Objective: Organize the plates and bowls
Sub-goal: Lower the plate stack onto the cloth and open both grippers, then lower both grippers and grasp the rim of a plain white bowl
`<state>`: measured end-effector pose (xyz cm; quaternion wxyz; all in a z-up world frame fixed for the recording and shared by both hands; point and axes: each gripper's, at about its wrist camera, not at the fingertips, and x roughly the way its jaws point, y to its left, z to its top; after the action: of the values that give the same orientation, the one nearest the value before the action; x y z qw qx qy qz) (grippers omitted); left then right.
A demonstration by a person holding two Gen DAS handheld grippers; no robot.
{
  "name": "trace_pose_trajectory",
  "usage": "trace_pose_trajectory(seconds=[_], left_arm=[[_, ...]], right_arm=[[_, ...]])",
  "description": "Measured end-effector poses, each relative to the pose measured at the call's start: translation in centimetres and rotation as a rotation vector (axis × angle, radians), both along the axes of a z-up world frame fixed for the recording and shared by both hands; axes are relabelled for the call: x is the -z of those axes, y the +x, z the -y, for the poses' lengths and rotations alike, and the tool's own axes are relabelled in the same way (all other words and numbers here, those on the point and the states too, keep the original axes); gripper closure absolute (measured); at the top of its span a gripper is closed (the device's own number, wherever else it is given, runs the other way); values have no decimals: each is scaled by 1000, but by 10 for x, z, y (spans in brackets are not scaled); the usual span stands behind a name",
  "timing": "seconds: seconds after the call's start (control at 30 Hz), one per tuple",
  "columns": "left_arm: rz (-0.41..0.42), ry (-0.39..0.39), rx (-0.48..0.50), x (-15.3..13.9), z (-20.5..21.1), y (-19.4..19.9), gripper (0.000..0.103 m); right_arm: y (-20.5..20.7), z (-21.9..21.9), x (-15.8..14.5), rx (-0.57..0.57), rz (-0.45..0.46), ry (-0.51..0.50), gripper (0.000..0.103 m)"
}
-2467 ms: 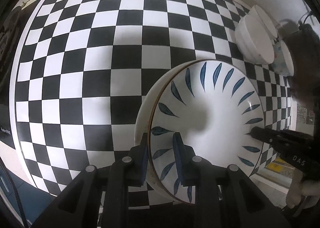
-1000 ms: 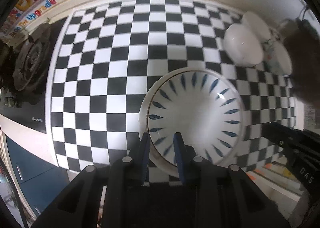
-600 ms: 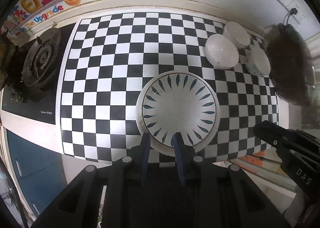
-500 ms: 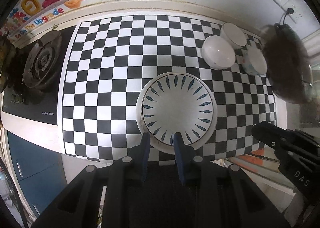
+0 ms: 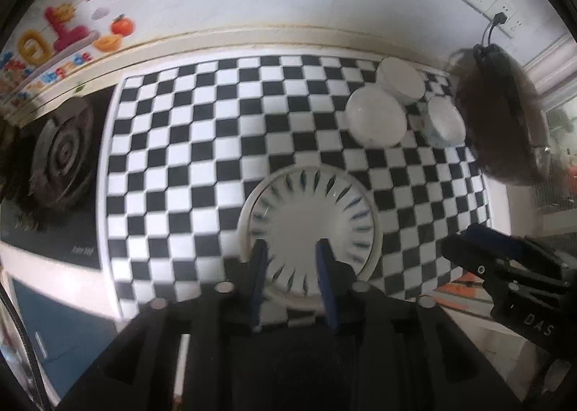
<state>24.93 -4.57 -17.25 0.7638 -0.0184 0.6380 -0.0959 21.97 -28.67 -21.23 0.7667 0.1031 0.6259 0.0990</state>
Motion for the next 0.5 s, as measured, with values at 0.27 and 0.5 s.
trace_pose_trajectory(seconds=[0.27,0.5], left_arm=[[7,-92,31,32,27,82,74],[-145,-115,34,107,76,147,74]], right_arm=[[54,60,45,185,0,35,44],[129,100,105,214,-37,-2,44]])
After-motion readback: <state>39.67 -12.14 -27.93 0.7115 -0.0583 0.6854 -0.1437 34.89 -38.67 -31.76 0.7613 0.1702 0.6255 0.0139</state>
